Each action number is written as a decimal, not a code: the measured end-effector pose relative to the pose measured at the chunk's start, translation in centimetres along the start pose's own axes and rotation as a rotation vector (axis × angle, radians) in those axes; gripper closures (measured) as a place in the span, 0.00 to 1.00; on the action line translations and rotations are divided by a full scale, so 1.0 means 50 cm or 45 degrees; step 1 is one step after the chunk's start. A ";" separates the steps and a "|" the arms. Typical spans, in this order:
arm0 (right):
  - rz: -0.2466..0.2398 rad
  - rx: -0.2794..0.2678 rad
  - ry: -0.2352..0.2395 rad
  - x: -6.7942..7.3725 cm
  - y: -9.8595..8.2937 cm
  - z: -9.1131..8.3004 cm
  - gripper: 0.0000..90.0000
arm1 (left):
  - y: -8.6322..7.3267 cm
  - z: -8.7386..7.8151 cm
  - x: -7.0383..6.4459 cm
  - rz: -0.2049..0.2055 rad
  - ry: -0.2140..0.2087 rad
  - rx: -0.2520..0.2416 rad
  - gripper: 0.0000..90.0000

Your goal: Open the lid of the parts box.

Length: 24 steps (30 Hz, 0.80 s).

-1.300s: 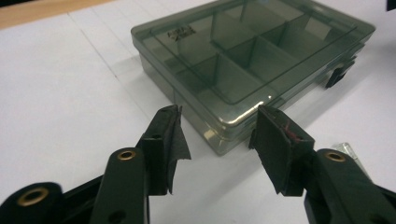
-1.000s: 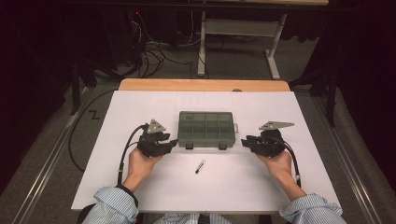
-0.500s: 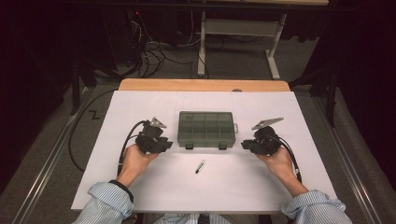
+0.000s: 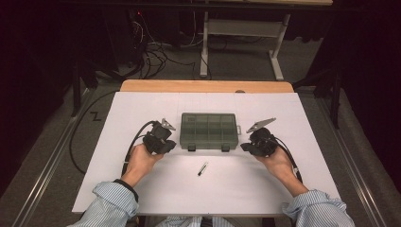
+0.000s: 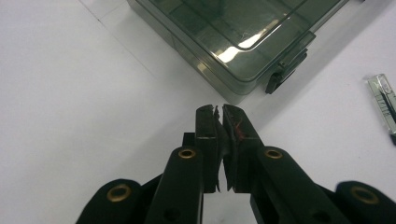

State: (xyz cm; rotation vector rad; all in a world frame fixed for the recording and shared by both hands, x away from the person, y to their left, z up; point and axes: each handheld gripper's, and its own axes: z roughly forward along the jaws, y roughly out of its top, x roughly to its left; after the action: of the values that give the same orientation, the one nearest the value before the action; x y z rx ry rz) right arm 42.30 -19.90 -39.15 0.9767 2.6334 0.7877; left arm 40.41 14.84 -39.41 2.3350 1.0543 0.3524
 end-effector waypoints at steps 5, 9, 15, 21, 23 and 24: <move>0.002 -0.004 -0.004 0.001 0.012 0.001 1.00 | 0.005 0.002 -0.003 0.014 -0.002 0.010 0.96; 0.006 -0.004 -0.005 0.002 0.015 0.001 1.00 | 0.007 0.009 -0.004 0.025 -0.002 0.026 0.96; 0.001 -0.002 0.004 0.000 0.015 0.005 1.00 | 0.010 0.017 -0.010 0.042 -0.015 0.024 0.96; 0.012 -0.003 0.002 -0.001 0.015 0.005 1.00 | 0.013 0.020 -0.013 0.043 -0.021 0.015 0.96; 0.011 -0.004 0.002 -0.001 0.015 0.005 1.00 | 0.013 0.021 -0.015 0.042 -0.025 0.012 0.96; 0.011 -0.005 0.003 -0.001 0.015 0.005 1.00 | 0.013 0.021 -0.014 0.042 -0.025 0.012 0.96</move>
State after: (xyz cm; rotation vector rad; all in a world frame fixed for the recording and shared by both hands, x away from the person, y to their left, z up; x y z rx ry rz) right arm 42.83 -19.36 -38.94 0.9875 2.6302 0.7958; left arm 40.79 13.57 -39.90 2.3616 1.0111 0.3367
